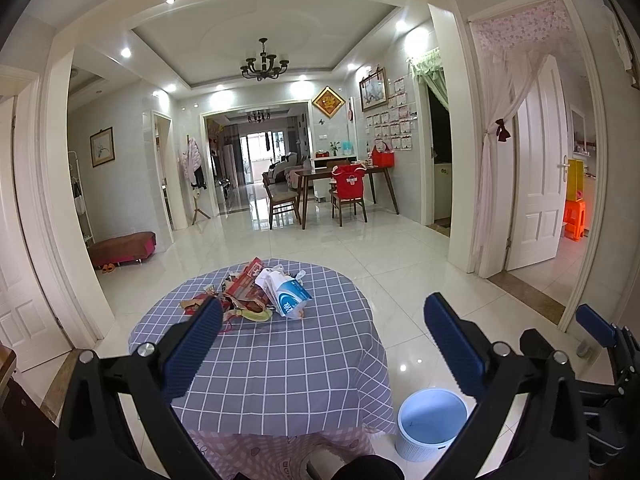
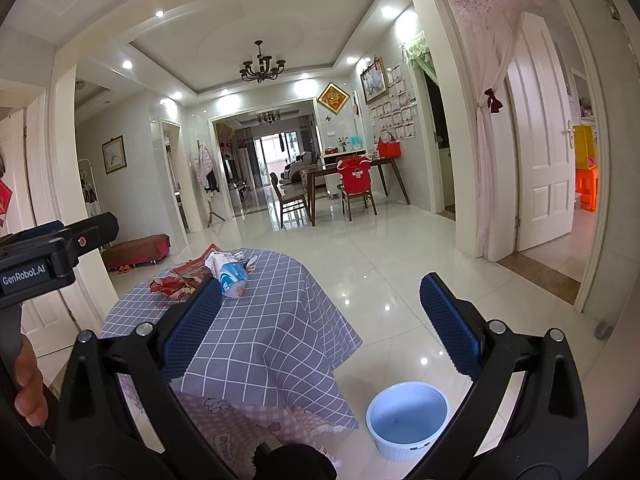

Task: Collect trash

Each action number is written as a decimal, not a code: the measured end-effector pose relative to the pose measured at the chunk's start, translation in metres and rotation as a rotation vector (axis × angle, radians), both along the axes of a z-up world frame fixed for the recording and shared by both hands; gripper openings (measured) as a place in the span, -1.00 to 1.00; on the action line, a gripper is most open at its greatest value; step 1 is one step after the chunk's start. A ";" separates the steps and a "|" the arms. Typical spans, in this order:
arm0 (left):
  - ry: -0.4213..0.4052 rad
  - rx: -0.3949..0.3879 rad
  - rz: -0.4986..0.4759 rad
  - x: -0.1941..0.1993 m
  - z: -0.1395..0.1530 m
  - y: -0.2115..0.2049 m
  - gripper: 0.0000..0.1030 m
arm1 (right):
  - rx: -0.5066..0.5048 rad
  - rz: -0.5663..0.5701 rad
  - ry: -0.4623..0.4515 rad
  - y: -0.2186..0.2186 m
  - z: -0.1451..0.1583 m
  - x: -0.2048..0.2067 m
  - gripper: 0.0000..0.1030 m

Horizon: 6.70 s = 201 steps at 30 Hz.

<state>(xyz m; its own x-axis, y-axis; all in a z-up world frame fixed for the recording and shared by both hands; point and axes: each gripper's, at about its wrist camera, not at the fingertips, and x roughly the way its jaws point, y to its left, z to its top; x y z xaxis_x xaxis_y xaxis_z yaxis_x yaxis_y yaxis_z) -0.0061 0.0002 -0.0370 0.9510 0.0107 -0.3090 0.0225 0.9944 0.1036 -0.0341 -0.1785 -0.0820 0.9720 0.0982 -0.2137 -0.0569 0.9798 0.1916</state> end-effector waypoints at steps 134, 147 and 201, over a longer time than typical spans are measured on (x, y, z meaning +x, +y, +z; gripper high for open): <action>0.298 -0.369 -0.042 0.318 -0.077 0.217 -0.92 | 0.007 0.486 0.432 0.217 -0.090 0.424 0.46; 0.183 -0.265 -0.149 0.269 -0.021 0.125 -0.92 | 0.239 0.390 0.308 0.086 -0.040 0.354 0.37; 0.844 -0.147 -0.505 0.354 -0.279 -0.166 0.42 | 0.374 -0.374 0.526 -0.180 -0.213 0.221 0.78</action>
<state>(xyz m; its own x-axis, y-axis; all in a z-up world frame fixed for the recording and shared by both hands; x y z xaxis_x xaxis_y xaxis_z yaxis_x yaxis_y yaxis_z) 0.3480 -0.1660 -0.3163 0.3016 -0.4279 -0.8521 0.4565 0.8494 -0.2650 0.1872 -0.3580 -0.2953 0.7334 -0.0619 -0.6769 0.4591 0.7795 0.4262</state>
